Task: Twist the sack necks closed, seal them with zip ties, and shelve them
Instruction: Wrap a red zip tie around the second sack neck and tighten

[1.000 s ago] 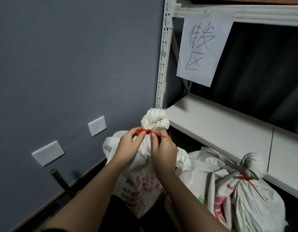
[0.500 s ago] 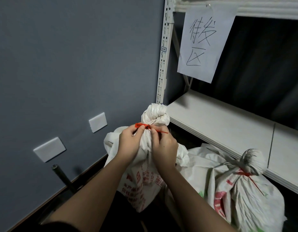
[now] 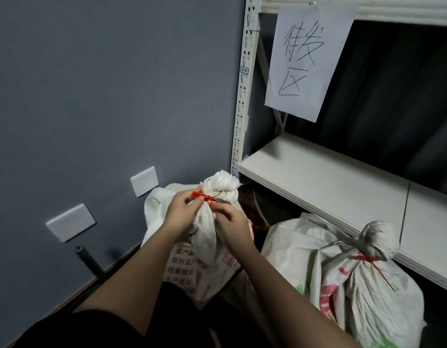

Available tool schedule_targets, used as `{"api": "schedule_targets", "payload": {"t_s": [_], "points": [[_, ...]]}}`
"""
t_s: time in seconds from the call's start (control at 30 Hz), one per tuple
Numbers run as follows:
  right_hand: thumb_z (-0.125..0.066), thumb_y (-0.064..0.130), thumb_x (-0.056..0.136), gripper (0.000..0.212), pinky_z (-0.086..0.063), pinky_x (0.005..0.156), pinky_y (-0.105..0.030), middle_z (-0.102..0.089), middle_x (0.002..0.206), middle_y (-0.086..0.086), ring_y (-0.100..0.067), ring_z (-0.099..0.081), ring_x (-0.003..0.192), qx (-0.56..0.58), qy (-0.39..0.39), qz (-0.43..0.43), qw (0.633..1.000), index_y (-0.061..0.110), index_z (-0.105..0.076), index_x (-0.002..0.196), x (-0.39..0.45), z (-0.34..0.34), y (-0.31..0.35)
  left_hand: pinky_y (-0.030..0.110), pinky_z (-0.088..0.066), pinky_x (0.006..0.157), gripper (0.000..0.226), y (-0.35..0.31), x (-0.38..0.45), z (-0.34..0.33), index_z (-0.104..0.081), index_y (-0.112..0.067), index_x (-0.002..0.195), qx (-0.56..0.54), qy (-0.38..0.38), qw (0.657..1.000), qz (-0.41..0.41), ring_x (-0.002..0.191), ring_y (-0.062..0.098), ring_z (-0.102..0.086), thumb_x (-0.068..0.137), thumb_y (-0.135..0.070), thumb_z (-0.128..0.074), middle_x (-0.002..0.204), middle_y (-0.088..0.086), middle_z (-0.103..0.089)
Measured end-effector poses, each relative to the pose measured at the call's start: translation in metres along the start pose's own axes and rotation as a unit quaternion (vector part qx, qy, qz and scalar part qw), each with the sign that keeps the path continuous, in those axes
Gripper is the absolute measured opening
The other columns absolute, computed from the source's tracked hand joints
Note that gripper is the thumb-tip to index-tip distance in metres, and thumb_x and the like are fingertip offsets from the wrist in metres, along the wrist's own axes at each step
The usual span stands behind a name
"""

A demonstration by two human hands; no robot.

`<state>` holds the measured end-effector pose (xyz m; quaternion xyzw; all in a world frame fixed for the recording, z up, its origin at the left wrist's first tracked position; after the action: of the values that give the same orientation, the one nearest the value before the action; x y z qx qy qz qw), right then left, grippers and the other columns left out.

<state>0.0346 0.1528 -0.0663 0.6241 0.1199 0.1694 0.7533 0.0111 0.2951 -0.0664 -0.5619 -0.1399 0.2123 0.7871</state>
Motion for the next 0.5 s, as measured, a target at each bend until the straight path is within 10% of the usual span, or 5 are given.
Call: {"api": "schedule_targets", "payload": {"t_s": [0.27,0.5], "points": [[-0.048,-0.006,0.086,0.038,-0.040,0.102,-0.019,-0.064,0.116,0.004,-0.004,-0.054,0.109,-0.056,0.007,0.054,0.997,0.010,-0.066,0.116,0.008,-0.014,-0.013,0.032,-0.039,0.067,0.008,-0.009,-0.004,-0.001,-0.048,-0.012,0.087,0.221,-0.075,0.972,-0.010,0.075,0.023,-0.055,0.092,-0.016,-0.053,0.079,0.002,-0.059],[-0.043,-0.009,0.085,0.034,-0.033,0.090,-0.003,-0.065,0.114,-0.006,-0.010,-0.055,0.106,-0.133,0.013,0.119,0.984,0.004,-0.068,0.105,0.032,-0.012,-0.002,0.034,-0.041,0.067,0.019,0.012,0.003,-0.008,-0.039,-0.018,0.079,-0.062,-0.035,0.994,0.088,0.069,0.018,-0.048,0.095,-0.016,-0.049,0.075,0.004,-0.049]]}}
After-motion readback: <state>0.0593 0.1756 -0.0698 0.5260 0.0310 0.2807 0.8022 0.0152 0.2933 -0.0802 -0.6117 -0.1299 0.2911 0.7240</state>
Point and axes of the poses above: each hand's wrist, its own x-axis towards the middle knuckle, its own z-axis out of the back of the hand, y = z × x, the point moved 2 cm from there along x, towards the middle knuckle
